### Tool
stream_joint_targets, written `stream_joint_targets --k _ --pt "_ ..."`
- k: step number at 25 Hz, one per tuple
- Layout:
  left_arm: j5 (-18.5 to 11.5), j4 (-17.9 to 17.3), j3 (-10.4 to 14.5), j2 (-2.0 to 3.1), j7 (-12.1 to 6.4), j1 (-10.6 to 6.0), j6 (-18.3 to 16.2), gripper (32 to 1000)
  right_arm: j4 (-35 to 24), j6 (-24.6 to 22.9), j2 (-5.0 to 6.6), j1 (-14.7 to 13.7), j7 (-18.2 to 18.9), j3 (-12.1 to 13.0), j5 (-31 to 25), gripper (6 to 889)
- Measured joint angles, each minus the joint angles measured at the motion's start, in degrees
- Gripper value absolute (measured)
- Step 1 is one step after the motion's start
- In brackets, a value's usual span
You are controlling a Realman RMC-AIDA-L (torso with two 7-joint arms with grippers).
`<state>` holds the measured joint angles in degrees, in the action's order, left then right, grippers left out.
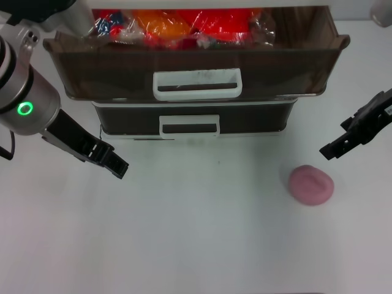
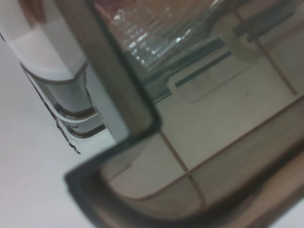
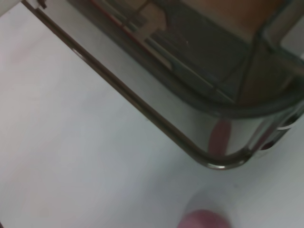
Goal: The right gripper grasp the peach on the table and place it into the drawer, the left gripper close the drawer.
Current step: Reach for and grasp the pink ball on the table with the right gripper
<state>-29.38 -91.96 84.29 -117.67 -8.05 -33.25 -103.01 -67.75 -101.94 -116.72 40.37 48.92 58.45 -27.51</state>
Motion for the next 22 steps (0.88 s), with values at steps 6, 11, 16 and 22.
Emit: stream_joint_targets --k 6,11,16,22 --pt "0.0 -0.1 0.0 -0.01 0.05 -0.03 0.0 815 0.0 0.1 0.0 -0.1 0.1 0.0 0.0 842" --pt "0.0 -0.2 0.0 -0.02 0.05 0.02 0.0 815 0.0 0.1 -0.04 -0.1 0.1 0.0 0.0 837" --pt "0.0 -0.2 0.0 -0.02 0.05 0.01 -0.1 815 0.0 0.2 -0.07 -0.2 0.2 0.0 0.0 831" --pt "0.0 -0.2 0.0 -0.1 0.09 -0.01 -0.1 815 0.6 2.6 -0.19 -2.0 0.4 -0.1 -0.2 824"
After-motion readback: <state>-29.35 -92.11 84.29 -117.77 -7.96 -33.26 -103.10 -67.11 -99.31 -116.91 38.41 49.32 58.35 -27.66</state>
